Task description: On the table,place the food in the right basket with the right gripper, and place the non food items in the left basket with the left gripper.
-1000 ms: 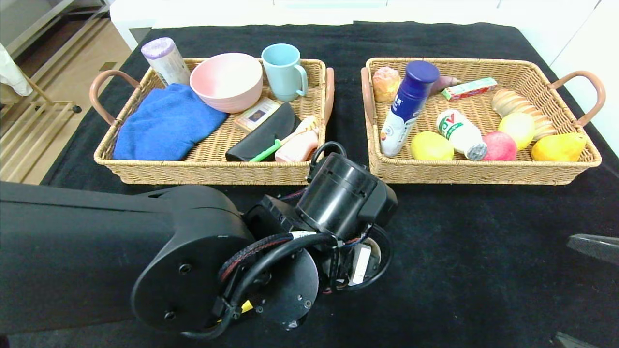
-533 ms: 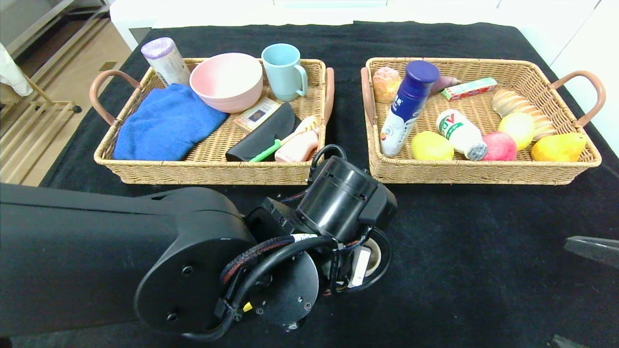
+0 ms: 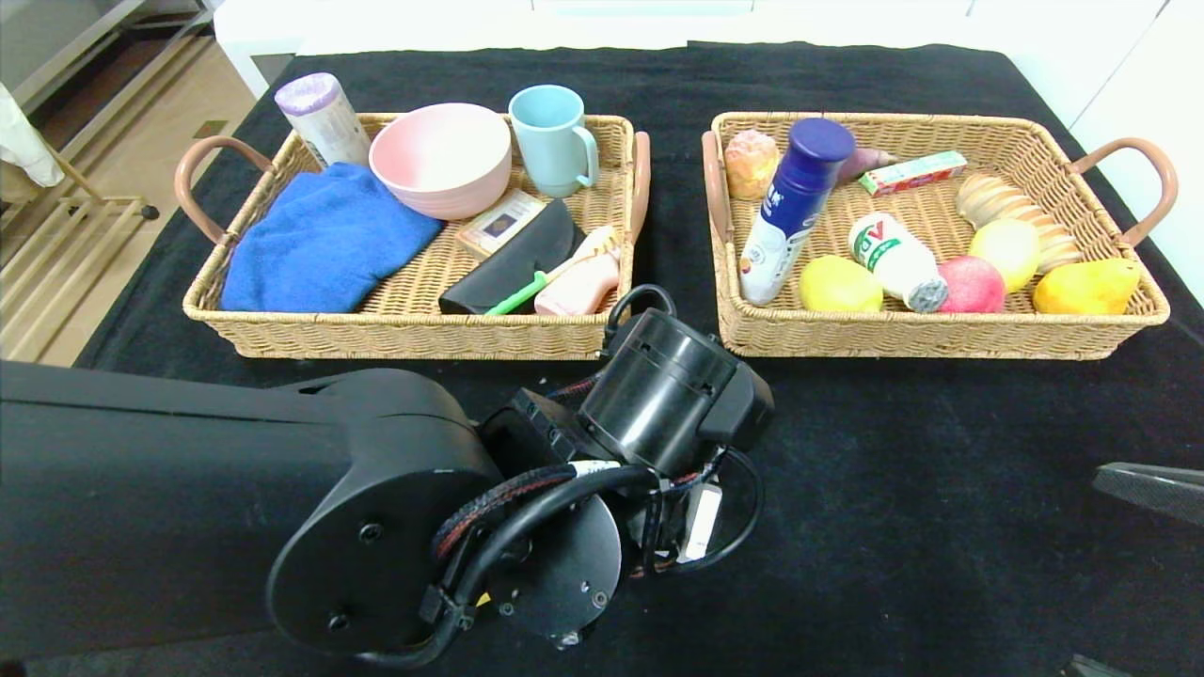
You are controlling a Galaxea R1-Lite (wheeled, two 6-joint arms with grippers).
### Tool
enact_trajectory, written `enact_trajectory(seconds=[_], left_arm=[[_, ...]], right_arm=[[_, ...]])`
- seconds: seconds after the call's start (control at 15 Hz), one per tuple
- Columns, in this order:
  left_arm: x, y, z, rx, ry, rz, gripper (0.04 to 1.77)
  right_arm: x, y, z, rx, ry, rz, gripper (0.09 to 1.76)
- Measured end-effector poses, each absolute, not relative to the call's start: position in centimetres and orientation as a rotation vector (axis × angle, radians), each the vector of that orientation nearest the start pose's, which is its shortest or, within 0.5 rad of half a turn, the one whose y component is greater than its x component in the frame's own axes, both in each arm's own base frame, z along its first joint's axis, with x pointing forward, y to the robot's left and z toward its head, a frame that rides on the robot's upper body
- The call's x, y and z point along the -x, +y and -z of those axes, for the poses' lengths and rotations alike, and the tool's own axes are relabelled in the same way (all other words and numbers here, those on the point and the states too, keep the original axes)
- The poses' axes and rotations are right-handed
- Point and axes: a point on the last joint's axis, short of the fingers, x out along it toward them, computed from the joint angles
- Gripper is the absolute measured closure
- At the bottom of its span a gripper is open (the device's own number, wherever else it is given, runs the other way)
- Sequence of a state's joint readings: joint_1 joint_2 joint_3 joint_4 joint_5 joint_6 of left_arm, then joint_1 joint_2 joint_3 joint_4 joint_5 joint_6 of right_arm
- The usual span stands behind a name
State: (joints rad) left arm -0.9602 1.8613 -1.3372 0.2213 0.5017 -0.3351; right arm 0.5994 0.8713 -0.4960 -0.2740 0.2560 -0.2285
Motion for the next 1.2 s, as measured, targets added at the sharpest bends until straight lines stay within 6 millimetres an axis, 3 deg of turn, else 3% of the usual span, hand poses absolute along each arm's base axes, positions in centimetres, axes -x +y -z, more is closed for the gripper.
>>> enact_trajectory(seconds=[0.8,1.2], left_arm=[[-20.6,-27.9,-19.9,-0.184,0.617,0.339,1.68],[-19.1,-25.9,-23.0,-0.119,0.57,0.4,1.68]], right_arm=[[-7.8,6.0,-22.4,0.256,0.001,-0.865,0.14],[-7.6,5.9,-22.7,0.251,-0.019,-0.859,0.14]])
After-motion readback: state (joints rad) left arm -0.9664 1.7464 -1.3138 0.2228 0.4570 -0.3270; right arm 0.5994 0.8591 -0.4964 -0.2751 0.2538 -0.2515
